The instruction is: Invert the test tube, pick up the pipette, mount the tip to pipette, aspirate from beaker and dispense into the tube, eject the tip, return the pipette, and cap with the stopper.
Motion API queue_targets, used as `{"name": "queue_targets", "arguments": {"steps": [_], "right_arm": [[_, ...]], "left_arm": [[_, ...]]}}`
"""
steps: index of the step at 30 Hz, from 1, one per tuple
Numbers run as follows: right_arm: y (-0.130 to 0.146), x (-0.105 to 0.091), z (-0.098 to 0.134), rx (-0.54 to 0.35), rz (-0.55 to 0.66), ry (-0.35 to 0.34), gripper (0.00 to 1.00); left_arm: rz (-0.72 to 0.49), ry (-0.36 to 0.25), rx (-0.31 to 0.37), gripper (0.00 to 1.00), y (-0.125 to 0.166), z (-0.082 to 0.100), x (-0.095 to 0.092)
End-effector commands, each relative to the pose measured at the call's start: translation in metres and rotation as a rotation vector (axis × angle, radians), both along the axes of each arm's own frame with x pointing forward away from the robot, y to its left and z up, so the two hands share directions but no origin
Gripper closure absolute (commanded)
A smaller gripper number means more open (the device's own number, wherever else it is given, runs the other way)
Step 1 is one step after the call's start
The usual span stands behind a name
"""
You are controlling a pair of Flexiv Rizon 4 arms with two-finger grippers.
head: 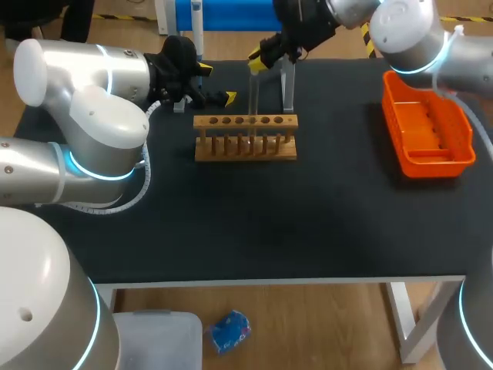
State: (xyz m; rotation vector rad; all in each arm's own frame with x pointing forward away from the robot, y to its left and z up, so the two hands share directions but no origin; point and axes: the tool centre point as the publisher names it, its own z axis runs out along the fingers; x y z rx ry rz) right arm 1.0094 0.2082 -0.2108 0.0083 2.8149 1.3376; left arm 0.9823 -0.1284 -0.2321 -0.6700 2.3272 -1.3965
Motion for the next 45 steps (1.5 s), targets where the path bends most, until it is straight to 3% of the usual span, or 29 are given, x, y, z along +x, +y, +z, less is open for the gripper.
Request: {"name": "queue_targets", "arguments": {"steps": [1,37,38,39,45], "right_arm": [[0.0,0.001,-0.004,0.001,0.003,0.006,1.0],[-0.001,-0.009,-0.033,-0.04,-0.002,0.04,1.0],[-0.001,-0.01,-0.031,-0.045,-0.004,0.033,0.68],[-0.001,-0.01,-0.029,-0.047,-0.005,0.03,0.0],[-0.005,-0.011,-0.011,-0.007,-0.008,-0.003,0.0]], "left_arm": [[-0.001,-0.004,-0.004,0.0,0.001,-0.002,0.0],[-0.001,-0.004,-0.004,0.0,0.001,-0.002,0.0],[-0.001,-0.004,-0.004,0.0,0.001,-0.002,0.0],[-0.001,-0.004,-0.004,0.0,0.001,-0.002,0.0],[-0.001,-0.004,-0.004,0.0,0.001,-0.002,0.0]]}}
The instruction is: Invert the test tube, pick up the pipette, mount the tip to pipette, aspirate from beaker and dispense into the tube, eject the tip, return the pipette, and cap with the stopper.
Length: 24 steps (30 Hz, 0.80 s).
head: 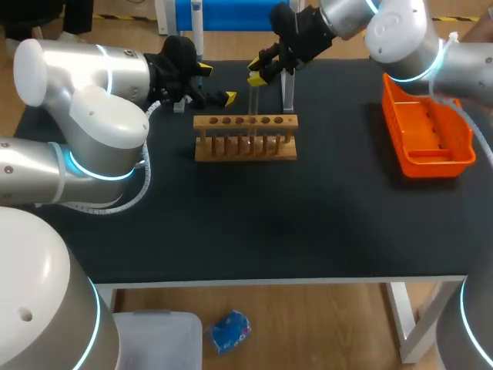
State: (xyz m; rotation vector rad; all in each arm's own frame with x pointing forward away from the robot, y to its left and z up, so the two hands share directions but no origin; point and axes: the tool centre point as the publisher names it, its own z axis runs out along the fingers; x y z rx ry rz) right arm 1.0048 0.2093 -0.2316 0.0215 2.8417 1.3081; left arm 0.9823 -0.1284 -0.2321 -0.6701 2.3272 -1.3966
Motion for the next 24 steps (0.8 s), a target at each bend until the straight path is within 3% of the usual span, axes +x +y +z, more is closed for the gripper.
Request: {"name": "queue_targets", "arguments": {"steps": [1,7,13,14,15,16,18,24], "right_arm": [[-0.007,-0.006,0.013,0.026,-0.005,-0.024,0.0],[-0.01,-0.009,0.03,0.119,0.009,-0.049,0.0],[-0.007,-0.01,0.032,0.225,0.052,-0.016,0.0],[-0.007,-0.009,0.032,0.241,0.062,-0.017,0.09],[-0.006,-0.009,0.032,0.258,0.073,-0.009,0.5],[-0.005,-0.009,0.032,0.281,0.078,-0.002,0.7],[-0.004,-0.008,0.031,0.323,0.081,0.007,1.0],[0.002,-0.006,0.031,0.38,0.088,0.003,1.0]], "left_arm": [[-0.001,-0.004,-0.004,0.0,0.001,-0.002,0.0],[-0.001,-0.004,-0.004,0.0,0.001,-0.002,0.0],[-0.001,-0.004,-0.004,0.0,0.001,-0.002,0.0],[-0.001,-0.004,-0.004,0.0,0.001,-0.002,0.0],[-0.001,-0.004,-0.004,0.0,0.001,-0.002,0.0],[-0.001,-0.004,-0.004,0.0,0.001,-0.002,0.0],[-0.001,-0.004,-0.004,0.0,0.001,-0.002,0.0],[-0.001,-0.004,-0.004,0.0,0.001,-0.002,0.0]]}}
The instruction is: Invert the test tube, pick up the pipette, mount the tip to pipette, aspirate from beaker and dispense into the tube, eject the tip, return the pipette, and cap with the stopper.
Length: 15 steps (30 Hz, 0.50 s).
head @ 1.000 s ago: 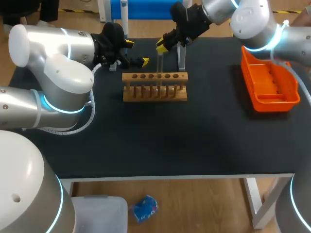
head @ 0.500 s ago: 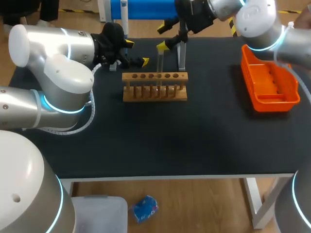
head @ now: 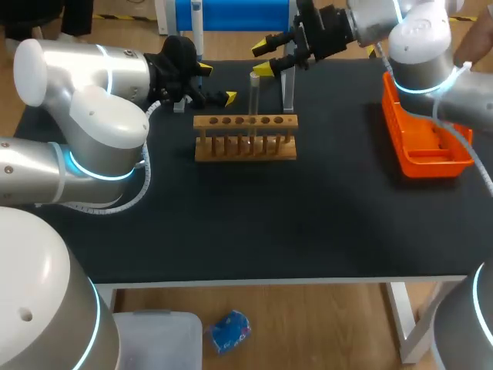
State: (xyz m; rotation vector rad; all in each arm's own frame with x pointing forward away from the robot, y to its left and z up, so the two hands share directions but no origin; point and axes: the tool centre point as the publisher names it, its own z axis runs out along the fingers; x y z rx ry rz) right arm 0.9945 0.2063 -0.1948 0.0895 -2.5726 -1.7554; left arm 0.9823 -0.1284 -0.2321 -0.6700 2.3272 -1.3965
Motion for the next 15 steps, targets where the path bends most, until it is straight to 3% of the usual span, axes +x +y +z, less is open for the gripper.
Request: {"name": "queue_targets", "arguments": {"steps": [1,15], "right_arm": [[0.006,0.005,-0.007,0.048,0.004,0.001,1.0],[0.01,0.008,-0.02,0.124,-0.005,0.025,1.0]], "left_arm": [[-0.001,-0.004,-0.004,0.0,0.001,-0.002,0.0],[-0.001,-0.004,-0.004,0.0,0.001,-0.002,0.0]]}}
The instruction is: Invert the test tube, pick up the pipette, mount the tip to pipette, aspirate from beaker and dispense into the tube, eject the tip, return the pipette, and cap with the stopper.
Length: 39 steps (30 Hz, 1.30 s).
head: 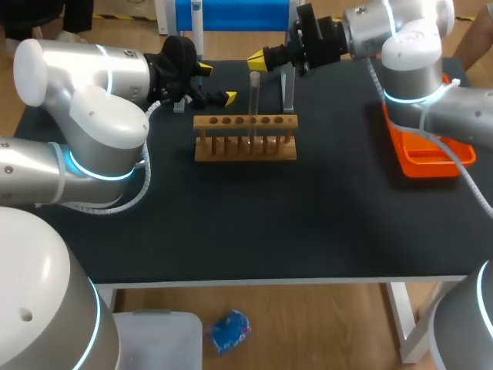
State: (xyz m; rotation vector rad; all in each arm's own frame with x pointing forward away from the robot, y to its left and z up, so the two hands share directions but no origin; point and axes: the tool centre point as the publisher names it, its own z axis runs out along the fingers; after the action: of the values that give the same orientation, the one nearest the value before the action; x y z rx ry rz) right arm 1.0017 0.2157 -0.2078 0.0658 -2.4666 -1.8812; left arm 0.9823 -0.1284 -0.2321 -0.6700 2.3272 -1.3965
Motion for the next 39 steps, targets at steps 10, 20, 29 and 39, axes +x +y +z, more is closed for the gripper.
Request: {"name": "queue_targets", "arguments": {"steps": [10,20,29,39], "right_arm": [[0.001,0.0,-0.015,0.034,-0.009,0.011,1.0],[0.001,0.0,-0.025,0.057,-0.018,0.028,1.0],[-0.001,-0.003,-0.035,0.102,-0.025,0.052,1.0],[-0.005,-0.004,-0.024,0.11,-0.029,0.038,0.0]], "left_arm": [[-0.001,-0.004,-0.004,0.0,0.001,-0.002,0.0],[-0.001,-0.004,-0.004,0.0,0.001,-0.002,0.0],[-0.001,-0.004,-0.004,0.0,0.001,-0.002,0.0],[-0.001,-0.004,-0.004,0.0,0.001,-0.002,0.0]]}}
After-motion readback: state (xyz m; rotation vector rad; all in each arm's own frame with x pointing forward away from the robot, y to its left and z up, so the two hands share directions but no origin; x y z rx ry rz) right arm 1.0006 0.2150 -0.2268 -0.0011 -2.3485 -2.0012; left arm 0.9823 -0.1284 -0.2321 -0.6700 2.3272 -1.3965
